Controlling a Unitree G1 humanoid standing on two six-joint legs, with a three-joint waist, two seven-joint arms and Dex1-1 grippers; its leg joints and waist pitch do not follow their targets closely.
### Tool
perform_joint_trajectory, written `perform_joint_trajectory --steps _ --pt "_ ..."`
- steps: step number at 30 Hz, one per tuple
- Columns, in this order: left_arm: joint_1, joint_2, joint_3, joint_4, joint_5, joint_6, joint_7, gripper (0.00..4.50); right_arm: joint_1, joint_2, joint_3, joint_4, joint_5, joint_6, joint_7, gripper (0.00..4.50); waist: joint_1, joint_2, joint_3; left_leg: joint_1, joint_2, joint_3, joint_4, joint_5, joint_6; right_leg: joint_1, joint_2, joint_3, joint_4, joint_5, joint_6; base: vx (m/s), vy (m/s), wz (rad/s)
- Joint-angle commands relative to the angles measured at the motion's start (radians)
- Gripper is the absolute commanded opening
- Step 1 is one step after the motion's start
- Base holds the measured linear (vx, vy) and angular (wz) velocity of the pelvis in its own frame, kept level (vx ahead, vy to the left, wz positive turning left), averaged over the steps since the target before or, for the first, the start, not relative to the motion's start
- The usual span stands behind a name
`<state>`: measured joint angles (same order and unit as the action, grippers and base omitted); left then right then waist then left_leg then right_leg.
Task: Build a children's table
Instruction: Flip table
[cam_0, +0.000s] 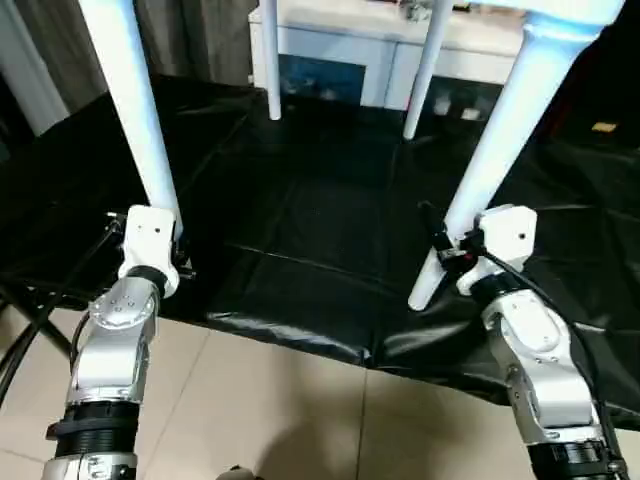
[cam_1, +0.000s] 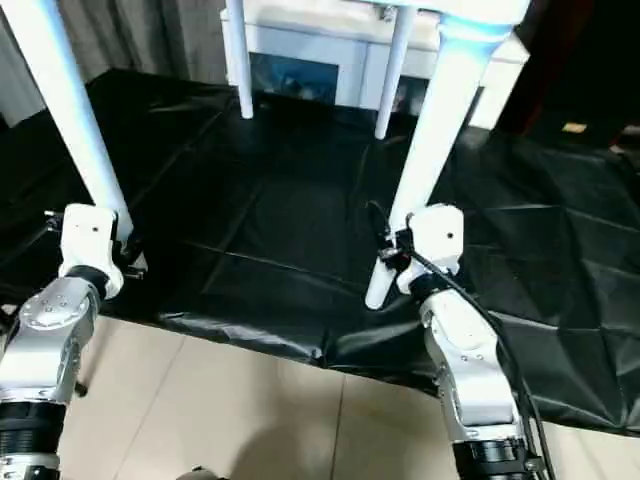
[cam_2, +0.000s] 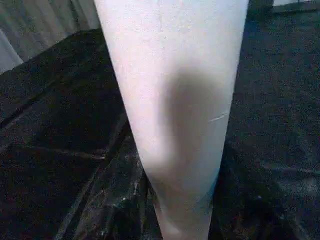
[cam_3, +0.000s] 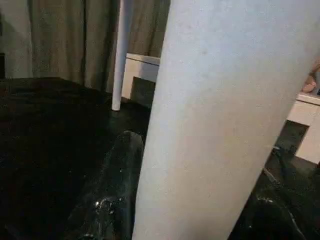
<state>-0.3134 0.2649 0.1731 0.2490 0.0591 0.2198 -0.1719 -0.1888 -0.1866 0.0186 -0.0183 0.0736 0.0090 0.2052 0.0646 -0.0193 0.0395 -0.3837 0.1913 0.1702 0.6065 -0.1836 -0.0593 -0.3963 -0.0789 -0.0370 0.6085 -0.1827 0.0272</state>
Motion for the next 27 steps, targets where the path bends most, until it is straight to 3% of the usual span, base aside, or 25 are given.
perform_joint_trajectory --steps 1,3,8,9,11,15,20,21,25,27 --pt "0.007 0.004 -0.062 -0.006 0.041 -0.039 -0.022 2.04 0.027 -0.01 0.014 0.074 -0.044 0.009 0.011 2.27 -0.013 0.023 -0.052 0.031 0.028 -0.013 -0.094 -0.4 -0.06 0.015 -0.038 0.032 -0.079 -0.226 -0.139 0.0 0.0 0.0" --pt "0.011 -0.004 -0.053 0.015 0.025 -0.076 -0.023 2.22 0.025 0.007 -0.006 0.123 0.007 -0.02 0.035 2.41 -0.017 0.02 -0.053 0.027 0.028 -0.014 -0.095 -0.395 -0.054 0.018 -0.038 0.031 -0.08 -0.217 -0.139 0.0 0.0 0.0" --pt "0.024 0.005 -0.047 0.036 0.02 -0.123 -0.015 2.63 0.026 0.015 -0.032 0.144 0.04 -0.06 0.037 2.49 -0.02 0.013 -0.058 0.019 0.028 -0.012 -0.091 -0.348 -0.039 0.025 -0.04 0.032 -0.074 -0.166 -0.158 0.0 0.0 0.0" --pt "0.033 0.011 -0.044 0.029 0.022 -0.132 -0.011 2.67 0.032 0.014 -0.037 0.131 0.048 -0.068 0.041 2.49 -0.022 0.012 -0.058 0.013 0.027 -0.012 -0.091 -0.321 -0.029 0.03 -0.041 0.032 -0.07 -0.147 -0.162 0.0 0.0 0.0" --pt "0.039 0.015 -0.043 0.023 0.021 -0.134 -0.01 2.78 0.036 0.013 -0.037 0.121 0.054 -0.07 0.048 2.49 -0.026 0.017 -0.056 0.016 0.028 -0.01 -0.09 -0.307 -0.018 0.027 -0.041 0.031 -0.071 -0.146 -0.167 0.0 0.0 0.0" --pt "0.078 0.034 0.0 -0.04 0.005 -0.171 0.01 3.14 0.094 0.021 -0.038 0.024 0.111 -0.1 0.106 2.83 -0.027 0.019 -0.053 0.015 0.033 -0.011 -0.093 -0.32 -0.01 0.029 -0.043 0.032 -0.074 -0.166 -0.167 0.0 0.0 0.0" --pt "0.128 0.029 0.036 -0.092 -0.048 -0.22 -0.005 3.58 0.159 0.017 -0.013 -0.067 0.113 -0.092 0.118 3.22 -0.029 0.027 -0.048 0.019 0.033 -0.014 -0.099 -0.382 -0.023 0.021 -0.039 0.031 -0.078 -0.223 -0.167 0.0 0.0 0.0" --pt "0.152 0.027 0.045 -0.113 -0.06 -0.242 -0.01 3.58 0.182 0.011 -0.001 -0.099 0.101 -0.089 0.112 3.22 -0.028 0.028 -0.048 0.02 0.034 -0.014 -0.1 -0.398 -0.028 0.02 -0.04 0.032 -0.081 -0.233 -0.162 0.0 0.0 0.0" --pt "0.224 0.025 0.065 -0.178 -0.073 -0.289 -0.005 3.58 0.255 0.011 -0.003 -0.178 0.083 -0.091 0.089 3.22 -0.028 0.019 -0.044 0.016 0.034 -0.015 -0.103 -0.429 -0.028 0.018 -0.04 0.033 -0.088 -0.28 -0.138 0.0 0.0 0.0" --pt "0.27 0.003 0.076 -0.227 -0.117 -0.306 -0.021 3.58 0.296 0.018 -0.02 -0.222 0.096 -0.089 0.083 3.22 -0.027 0.025 -0.042 0.021 0.035 -0.016 -0.104 -0.455 -0.033 0.012 -0.041 0.035 -0.091 -0.319 -0.128 0.0 0.0 0.0"
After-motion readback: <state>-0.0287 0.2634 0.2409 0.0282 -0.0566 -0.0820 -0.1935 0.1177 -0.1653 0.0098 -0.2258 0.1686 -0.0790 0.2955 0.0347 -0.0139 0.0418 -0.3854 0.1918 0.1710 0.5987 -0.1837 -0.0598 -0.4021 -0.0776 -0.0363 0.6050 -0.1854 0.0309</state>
